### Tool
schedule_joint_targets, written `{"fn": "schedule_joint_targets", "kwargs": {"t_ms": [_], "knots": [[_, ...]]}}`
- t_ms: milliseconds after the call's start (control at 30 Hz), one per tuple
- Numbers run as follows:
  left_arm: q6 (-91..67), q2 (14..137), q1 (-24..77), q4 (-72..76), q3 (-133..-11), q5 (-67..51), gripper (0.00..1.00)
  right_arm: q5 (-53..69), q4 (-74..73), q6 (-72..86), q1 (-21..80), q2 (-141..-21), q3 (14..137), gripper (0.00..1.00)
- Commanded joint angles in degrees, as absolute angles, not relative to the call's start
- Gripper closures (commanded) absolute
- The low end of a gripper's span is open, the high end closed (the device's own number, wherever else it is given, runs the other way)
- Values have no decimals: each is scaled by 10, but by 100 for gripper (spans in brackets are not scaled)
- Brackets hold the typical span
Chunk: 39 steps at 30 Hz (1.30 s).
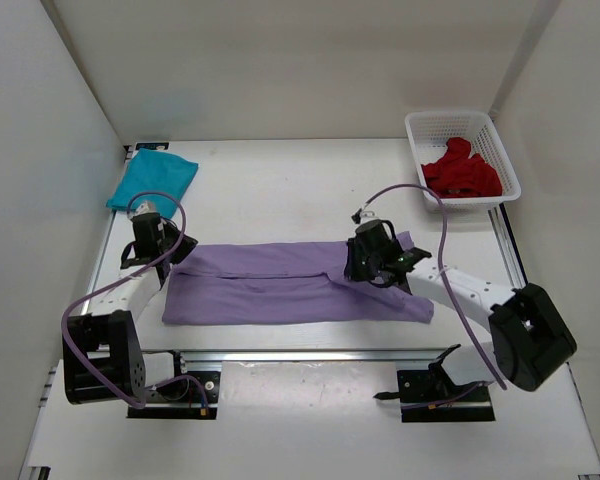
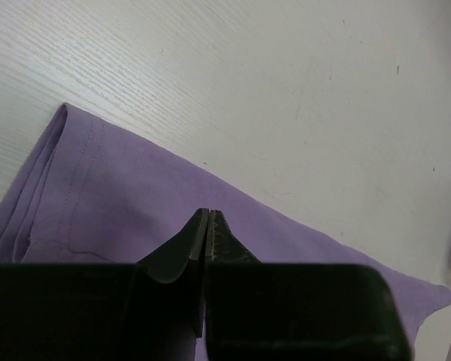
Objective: Fold and stack the t-shirts
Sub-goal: Fold the other side of the tshirt into a rectangle
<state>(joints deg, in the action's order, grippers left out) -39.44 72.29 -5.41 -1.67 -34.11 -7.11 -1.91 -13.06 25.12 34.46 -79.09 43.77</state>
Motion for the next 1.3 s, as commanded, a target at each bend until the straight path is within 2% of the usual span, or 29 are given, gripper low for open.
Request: {"fn": "schedule_joint_targets", "kwargs": {"t_ms": [0, 167, 233, 333, 433, 500, 700, 900, 933, 1267], "knots": [[-400, 706, -51, -10, -343, -80, 90, -27, -143, 297, 378, -752, 395, 96], [-397, 695, -66, -18, -343, -91, 90, 16, -139, 326, 433, -710, 359, 82], [-396, 689, -67, -25, -348, -87, 90, 15, -168, 318, 442, -692, 369, 82], [-386, 686, -69, -40, -351, -72, 90, 21, -170, 302, 404, -650, 371, 77], [-363, 698, -73, -64, -359, -54, 90, 57, -120, 294, 333, -629, 337, 81], [-346, 707, -78, -87, -365, -33, 90, 73, -94, 291, 306, -630, 315, 91], [-318, 726, -90, -120, -366, 18, 95, 109, -7, 298, 286, -648, 259, 94], [-330, 713, -133, -124, -339, 11, 69, 121, 30, 295, 300, -651, 232, 92], [-330, 710, -130, -121, -336, 18, 63, 129, 35, 293, 298, -652, 229, 92], [-324, 729, -121, -135, -326, 21, 65, 156, 55, 284, 279, -630, 200, 90]]}}
